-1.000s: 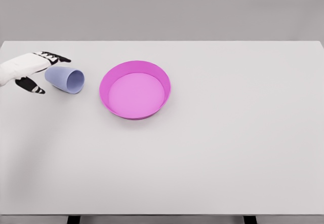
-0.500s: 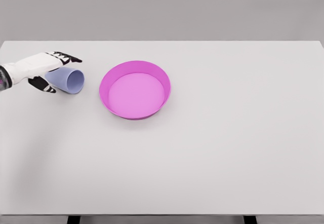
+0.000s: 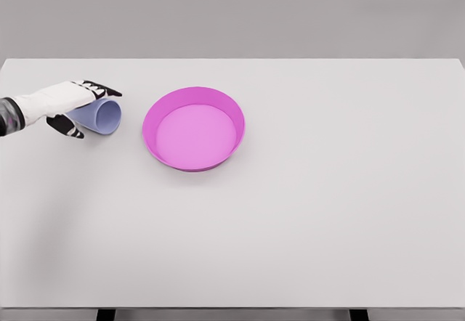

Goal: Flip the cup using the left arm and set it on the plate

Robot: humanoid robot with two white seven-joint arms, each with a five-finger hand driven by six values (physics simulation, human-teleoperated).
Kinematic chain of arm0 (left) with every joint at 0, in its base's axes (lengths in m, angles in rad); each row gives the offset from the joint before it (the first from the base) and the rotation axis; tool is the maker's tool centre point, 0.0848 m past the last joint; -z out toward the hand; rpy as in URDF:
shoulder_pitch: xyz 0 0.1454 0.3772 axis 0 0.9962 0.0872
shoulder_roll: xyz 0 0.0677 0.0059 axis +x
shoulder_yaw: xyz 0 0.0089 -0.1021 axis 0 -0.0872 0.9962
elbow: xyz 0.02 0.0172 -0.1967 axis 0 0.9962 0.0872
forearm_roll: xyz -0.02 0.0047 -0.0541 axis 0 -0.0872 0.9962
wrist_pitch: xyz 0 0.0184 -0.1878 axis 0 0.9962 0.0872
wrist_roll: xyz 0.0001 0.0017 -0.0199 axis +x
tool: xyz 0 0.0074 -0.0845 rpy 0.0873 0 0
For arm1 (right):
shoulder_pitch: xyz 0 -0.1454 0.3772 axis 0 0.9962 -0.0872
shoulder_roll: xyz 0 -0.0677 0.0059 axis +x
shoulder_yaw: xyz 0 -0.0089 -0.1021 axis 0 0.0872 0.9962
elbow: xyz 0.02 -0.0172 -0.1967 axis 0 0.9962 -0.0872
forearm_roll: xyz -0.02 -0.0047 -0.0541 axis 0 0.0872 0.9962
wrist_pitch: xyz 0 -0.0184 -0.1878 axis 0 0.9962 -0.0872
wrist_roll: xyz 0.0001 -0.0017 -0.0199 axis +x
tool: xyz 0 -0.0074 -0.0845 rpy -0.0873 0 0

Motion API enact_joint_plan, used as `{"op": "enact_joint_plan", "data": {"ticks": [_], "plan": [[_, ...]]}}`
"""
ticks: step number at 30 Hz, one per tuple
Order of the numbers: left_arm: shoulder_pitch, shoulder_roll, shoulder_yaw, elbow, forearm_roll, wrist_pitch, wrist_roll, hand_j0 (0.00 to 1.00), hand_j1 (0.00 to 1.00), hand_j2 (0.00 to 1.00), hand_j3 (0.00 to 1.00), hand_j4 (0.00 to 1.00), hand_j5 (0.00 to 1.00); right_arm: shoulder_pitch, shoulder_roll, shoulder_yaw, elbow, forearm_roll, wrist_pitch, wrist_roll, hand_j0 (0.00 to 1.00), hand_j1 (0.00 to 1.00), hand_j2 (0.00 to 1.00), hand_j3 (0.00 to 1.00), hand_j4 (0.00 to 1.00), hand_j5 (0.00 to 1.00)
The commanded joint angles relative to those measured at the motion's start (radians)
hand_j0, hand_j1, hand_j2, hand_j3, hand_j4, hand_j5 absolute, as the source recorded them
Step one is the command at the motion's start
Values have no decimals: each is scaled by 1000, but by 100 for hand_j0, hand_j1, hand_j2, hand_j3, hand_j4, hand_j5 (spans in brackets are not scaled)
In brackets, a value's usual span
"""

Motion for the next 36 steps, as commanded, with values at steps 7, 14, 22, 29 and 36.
{"op": "enact_joint_plan", "data": {"ticks": [7, 14, 22, 29, 36], "plan": [[-2, 0, 3, 1, 2, 2, -16, 90, 90, 90, 90, 90, 90, 0, 0, 0, 0, 0, 0, 0, 100, 100, 100, 100, 100, 100], [-8, -11, 1, 4, 0, 2, -16, 90, 90, 90, 90, 90, 90, 0, 0, 0, 0, 0, 0, 0, 100, 100, 100, 100, 100, 100], [-8, -34, 1, 16, -17, 2, -16, 80, 80, 80, 80, 80, 80, 0, 0, 0, 0, 0, 0, 0, 100, 100, 100, 100, 100, 100], [-8, -32, 1, 16, -17, 2, -16, 71, 71, 71, 71, 71, 71, 0, 0, 0, 0, 0, 0, 0, 100, 100, 100, 100, 100, 100], [-12, -26, 17, 12, 40, 2, -13, 71, 71, 71, 71, 71, 71, 0, 0, 0, 0, 0, 0, 0, 100, 100, 100, 100, 100, 100]]}}
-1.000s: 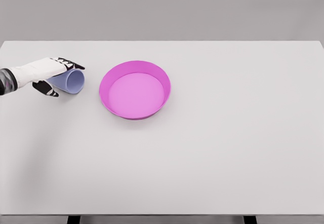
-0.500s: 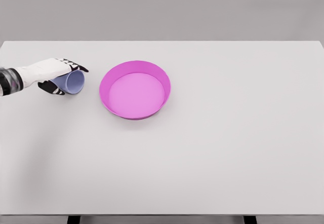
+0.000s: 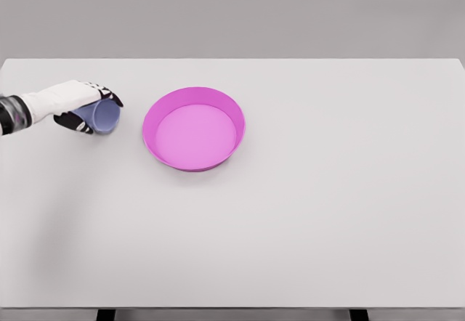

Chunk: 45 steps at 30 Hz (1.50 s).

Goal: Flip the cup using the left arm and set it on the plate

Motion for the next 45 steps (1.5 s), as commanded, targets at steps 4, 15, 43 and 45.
{"op": "enact_joint_plan", "data": {"ticks": [4, 15, 43, 45], "plan": [[0, 9, 6, -2, 107, 1, 3, 71, 71, 71, 71, 71, 71, 0, 0, 0, 0, 0, 0, 0, 100, 100, 100, 100, 100, 100], [-3, -1, 2, 1, 289, 1, 5, 72, 72, 72, 72, 72, 72, 0, 0, 0, 0, 0, 0, 0, 100, 100, 100, 100, 100, 100], [9, -63, -21, -115, 524, 1, 9, 73, 73, 73, 73, 73, 73, 0, 0, 0, 0, 0, 0, 0, 100, 100, 100, 100, 100, 100], [9, -64, -24, -120, 530, 1, 9, 73, 73, 73, 73, 73, 73, 0, 0, 0, 0, 0, 0, 0, 100, 100, 100, 100, 100, 100]]}}
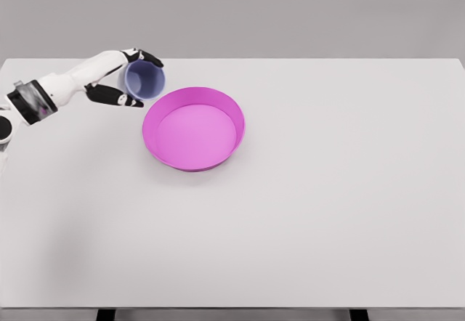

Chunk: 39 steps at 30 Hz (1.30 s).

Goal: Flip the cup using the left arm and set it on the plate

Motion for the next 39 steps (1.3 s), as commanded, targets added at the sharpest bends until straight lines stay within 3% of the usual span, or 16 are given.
{"op": "enact_joint_plan", "data": {"ticks": [1, 14, 20, 27, 36, 39], "plan": [[0, 0, -9, -17, 25, 2, 0, 73, 73, 73, 73, 73, 73, 0, 0, 0, 0, 0, 0, 0, 100, 100, 100, 100, 100, 100], [20, -86, -90, -29, 112, 2, 2, 74, 74, 74, 74, 74, 74, 0, 0, 0, 0, 0, 0, 0, 100, 100, 100, 100, 100, 100], [44, -86, -92, -31, 183, 2, 2, 74, 74, 74, 74, 74, 74, 0, 0, 0, 0, 0, 0, 0, 100, 100, 100, 100, 100, 100], [44, -86, -119, -26, 207, 2, 0, 74, 74, 74, 74, 74, 74, 0, 0, 0, 0, 0, 0, 0, 100, 100, 100, 100, 100, 100], [37, -85, -230, -9, 236, 2, 2, 74, 74, 74, 74, 74, 74, 0, 0, 0, 0, 0, 0, 0, 100, 100, 100, 100, 100, 100], [37, -85, -233, -9, 236, 2, 2, 74, 74, 74, 74, 74, 74, 0, 0, 0, 0, 0, 0, 0, 100, 100, 100, 100, 100, 100]]}}
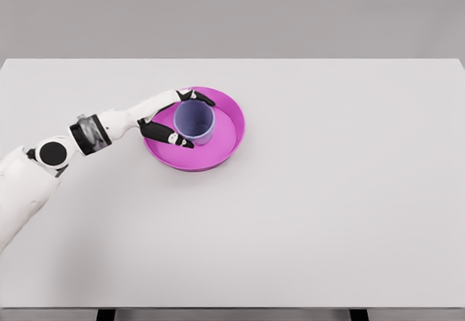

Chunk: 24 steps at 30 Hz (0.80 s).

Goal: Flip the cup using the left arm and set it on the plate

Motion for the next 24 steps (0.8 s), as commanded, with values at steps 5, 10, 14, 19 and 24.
{"op": "enact_joint_plan", "data": {"ticks": [5, 10, 14, 19, 24], "plan": [[-3, 0, -9, 3, 14, 2, 0, 74, 74, 74, 74, 74, 74, 0, 0, 0, 0, 0, 0, 0, 100, 100, 100, 100, 100, 100], [-5, -1, -30, 10, 26, 2, 0, 74, 74, 74, 74, 74, 74, 0, 0, 0, 0, 0, 0, 0, 100, 100, 100, 100, 100, 100], [-5, -1, -32, 10, 29, 2, 0, 75, 75, 75, 75, 75, 75, 0, 0, 0, 0, 0, 0, 0, 100, 100, 100, 100, 100, 100], [-12, -1, -30, 9, 29, 2, 0, 75, 75, 75, 75, 75, 75, 0, 0, 0, 0, 0, 0, 0, 100, 100, 100, 100, 100, 100], [-14, -3, -30, 10, 29, 2, 0, 80, 80, 80, 80, 80, 80, 0, 0, 0, 0, 0, 0, 0, 100, 100, 100, 100, 100, 100]]}}
